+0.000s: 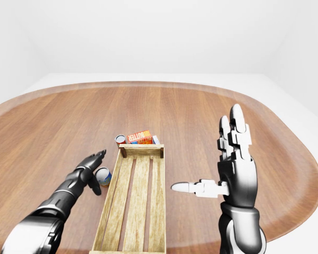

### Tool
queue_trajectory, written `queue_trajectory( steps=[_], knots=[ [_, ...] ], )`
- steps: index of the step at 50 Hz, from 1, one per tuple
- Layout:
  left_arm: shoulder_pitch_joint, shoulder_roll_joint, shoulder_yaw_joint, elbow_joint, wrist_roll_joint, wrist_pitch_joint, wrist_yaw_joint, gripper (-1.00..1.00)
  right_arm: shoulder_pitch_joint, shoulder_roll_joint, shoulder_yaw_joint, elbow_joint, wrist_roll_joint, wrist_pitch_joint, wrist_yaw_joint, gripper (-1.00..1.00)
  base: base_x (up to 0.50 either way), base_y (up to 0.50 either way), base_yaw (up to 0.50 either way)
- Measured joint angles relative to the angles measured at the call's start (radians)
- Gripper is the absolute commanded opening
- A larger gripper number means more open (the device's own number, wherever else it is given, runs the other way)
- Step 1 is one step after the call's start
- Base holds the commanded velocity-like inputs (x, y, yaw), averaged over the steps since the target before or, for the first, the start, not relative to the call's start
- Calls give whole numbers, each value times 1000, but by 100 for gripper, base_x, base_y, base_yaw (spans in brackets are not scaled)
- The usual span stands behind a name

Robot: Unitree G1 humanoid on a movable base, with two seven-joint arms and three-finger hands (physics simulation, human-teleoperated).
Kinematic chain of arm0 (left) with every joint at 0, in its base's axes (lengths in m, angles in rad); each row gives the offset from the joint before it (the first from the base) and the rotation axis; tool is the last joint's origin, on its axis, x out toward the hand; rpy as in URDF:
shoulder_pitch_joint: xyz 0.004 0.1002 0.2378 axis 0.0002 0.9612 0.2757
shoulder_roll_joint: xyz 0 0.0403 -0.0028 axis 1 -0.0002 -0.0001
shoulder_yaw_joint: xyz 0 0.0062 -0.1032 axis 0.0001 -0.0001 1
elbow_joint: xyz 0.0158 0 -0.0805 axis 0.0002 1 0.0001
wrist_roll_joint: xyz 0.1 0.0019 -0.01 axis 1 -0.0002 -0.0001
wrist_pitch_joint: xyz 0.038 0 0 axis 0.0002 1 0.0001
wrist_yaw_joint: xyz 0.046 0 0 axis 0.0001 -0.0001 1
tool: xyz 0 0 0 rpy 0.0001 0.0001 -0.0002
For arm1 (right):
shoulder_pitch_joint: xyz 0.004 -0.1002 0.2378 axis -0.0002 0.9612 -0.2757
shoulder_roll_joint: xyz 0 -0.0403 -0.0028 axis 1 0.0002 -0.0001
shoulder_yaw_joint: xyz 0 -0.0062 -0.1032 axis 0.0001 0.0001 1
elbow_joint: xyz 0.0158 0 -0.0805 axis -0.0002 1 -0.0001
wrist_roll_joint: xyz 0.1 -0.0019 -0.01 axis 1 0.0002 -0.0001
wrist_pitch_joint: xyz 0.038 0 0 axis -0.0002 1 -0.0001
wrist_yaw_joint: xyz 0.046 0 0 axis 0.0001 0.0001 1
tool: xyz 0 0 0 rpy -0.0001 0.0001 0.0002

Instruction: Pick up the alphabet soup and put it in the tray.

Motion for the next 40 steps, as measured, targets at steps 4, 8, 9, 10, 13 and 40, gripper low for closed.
queue_trajectory(
  steps=[4, 8, 9, 10, 13, 40],
  knots=[
    [-7, -2, -4, 28, -6, -5, 14, 100, -1, 0, 1, 0, 0, 0, 0, 100, 0, 0, 0],
    [-10, -6, -8, 49, -10, -8, 25, 100, -1, -1, 2, 1, 0, 0, 0, 100, 0, 0, 0],
    [-11, -6, -9, 54, -11, -9, 27, 100, -1, -1, 2, 1, 0, 0, 0, 100, 0, 0, 0],
    [-12, -7, -10, 58, -11, -9, 28, 100, -1, -1, 2, 1, 0, 0, 0, 100, 0, 0, 0],
    [-14, -9, -13, 68, -13, -11, 33, 100, -1, -1, 2, 0, 1, 0, 0, 100, 0, 0, 0],
    [-24, -32, -7, 151, -30, -19, 49, -100, -1, -1, 5, 5, 0, 0, -1, 100, 0, 0, 0]
  ],
)
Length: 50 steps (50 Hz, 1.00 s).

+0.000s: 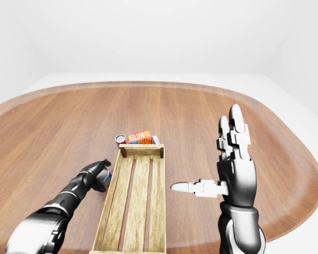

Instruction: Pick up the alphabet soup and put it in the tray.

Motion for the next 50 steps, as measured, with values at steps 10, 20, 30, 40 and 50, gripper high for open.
queue_trajectory(
  steps=[10, 20, 30, 40, 50],
  knots=[
    [0, 0, 7, -2, -30, -15, -37, -100, -3, -1, 1, 6, -1, 0, -2, 100, 0, 0, 0],
    [9, -3, 4, 9, -54, -23, -44, -100, -2, -1, 0, 4, 0, 0, -3, 100, 0, 0, 0],
    [13, 13, 25, 8, -96, -38, -52, -100, 0, 0, -2, 0, 0, 0, -1, 100, 0, 0, 0],
    [17, 39, 40, 9, -127, -46, -61, -100, 0, 0, 3, 1, -4, 0, -3, 100, 0, 0, 0],
    [20, 68, 41, 16, -137, -42, -64, -100, 2, 0, 6, -3, -5, 0, -4, 100, 0, 0, 0]
  ],
)
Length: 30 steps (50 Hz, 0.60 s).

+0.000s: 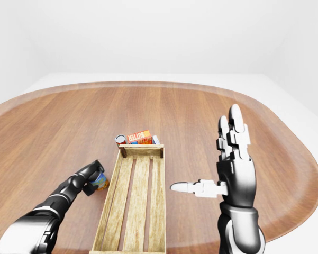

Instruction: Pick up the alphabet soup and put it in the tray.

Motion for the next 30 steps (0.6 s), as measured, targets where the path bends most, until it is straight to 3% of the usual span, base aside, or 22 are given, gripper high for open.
queue_trajectory(
  steps=[21, 27, 30],
  knots=[
    [-7, 62, -4, -27, -14, -11, 3, -100, 1, -1, 6, -6, -2, 0, -1, 100, 0, 0, 0],
    [-5, 79, -8, -77, -2, 0, 7, -100, 1, -1, 6, -6, -2, 0, -2, 100, 0, 0, 0],
    [10, 88, -1, -150, 3, 18, -20, -100, 1, -1, 5, -4, -2, 0, -2, 100, 0, 0, 0]
  ],
)
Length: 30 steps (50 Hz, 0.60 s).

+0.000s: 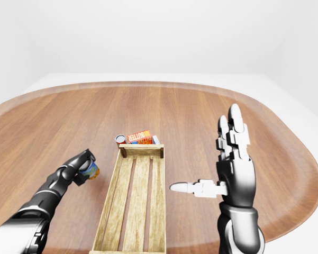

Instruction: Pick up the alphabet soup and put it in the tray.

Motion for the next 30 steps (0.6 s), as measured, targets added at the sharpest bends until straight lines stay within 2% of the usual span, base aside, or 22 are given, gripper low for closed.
queue_trajectory(
  steps=[5, 11, 17, 24, 30],
  knots=[
    [55, 7, 26, -210, 23, 57, -89, -100, -1, 0, 4, 3, -3, 0, -2, 100, 0, 0, 0],
    [131, 1, 74, -517, 52, 132, -242, -100, 1, -1, 1, 4, -1, 0, -1, 100, 0, 0, 0],
    [208, -26, 111, -854, 88, 136, -429, -100, 1, 0, -2, 3, -1, 0, -1, 100, 0, 0, 0],
    [262, -66, 131, -1156, 149, 136, -602, -100, 1, 1, -4, -1, 0, 0, -1, 100, 0, 0, 0],
    [299, -104, 130, -1346, 202, 136, -610, -100, -1, 1, -6, 0, 1, 0, -1, 100, 0, 0, 0]
  ],
)
